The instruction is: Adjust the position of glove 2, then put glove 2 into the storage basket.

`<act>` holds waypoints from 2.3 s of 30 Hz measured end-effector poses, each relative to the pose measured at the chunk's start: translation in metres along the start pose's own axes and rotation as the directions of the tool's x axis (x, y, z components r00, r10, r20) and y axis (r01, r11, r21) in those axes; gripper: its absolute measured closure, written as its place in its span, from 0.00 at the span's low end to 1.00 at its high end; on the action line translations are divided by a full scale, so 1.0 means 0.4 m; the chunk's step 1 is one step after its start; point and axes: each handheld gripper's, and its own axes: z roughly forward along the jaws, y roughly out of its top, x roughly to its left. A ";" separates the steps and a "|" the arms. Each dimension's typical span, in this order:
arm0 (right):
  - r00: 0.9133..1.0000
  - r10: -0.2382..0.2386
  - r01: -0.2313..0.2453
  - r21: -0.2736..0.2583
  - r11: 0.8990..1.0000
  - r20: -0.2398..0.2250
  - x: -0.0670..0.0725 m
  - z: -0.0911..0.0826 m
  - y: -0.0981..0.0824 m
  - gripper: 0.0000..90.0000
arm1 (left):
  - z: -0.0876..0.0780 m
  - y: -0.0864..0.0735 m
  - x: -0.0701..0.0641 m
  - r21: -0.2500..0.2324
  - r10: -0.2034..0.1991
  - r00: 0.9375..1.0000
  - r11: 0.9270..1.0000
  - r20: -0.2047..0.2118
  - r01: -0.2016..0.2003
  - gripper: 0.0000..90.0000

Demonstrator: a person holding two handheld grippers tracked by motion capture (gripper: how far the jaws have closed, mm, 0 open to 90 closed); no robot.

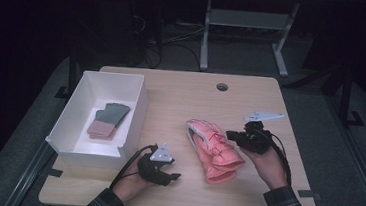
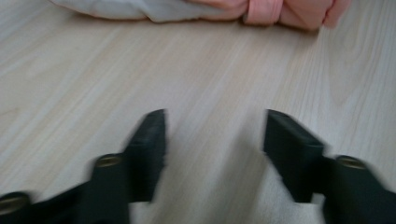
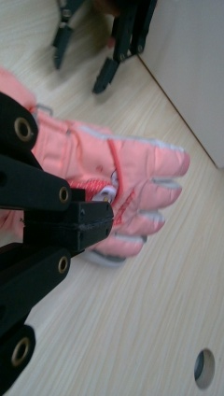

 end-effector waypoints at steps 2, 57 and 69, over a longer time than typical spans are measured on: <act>1.000 -0.008 0.008 -0.002 1.000 0.005 -0.016 -0.010 -0.009 1.00 | -0.006 0.014 0.002 -0.009 -0.005 1.000 1.000 0.003 0.005 0.71; 0.935 -0.154 0.222 0.187 0.957 -0.319 0.083 0.087 -0.211 1.00 | 0.104 0.111 0.046 0.044 -0.031 0.998 0.999 0.050 0.029 0.99; 0.967 -0.102 0.138 0.141 0.980 -0.233 0.021 0.008 -0.214 1.00 | 0.093 0.114 0.061 0.037 -0.070 0.997 0.997 0.032 0.069 0.99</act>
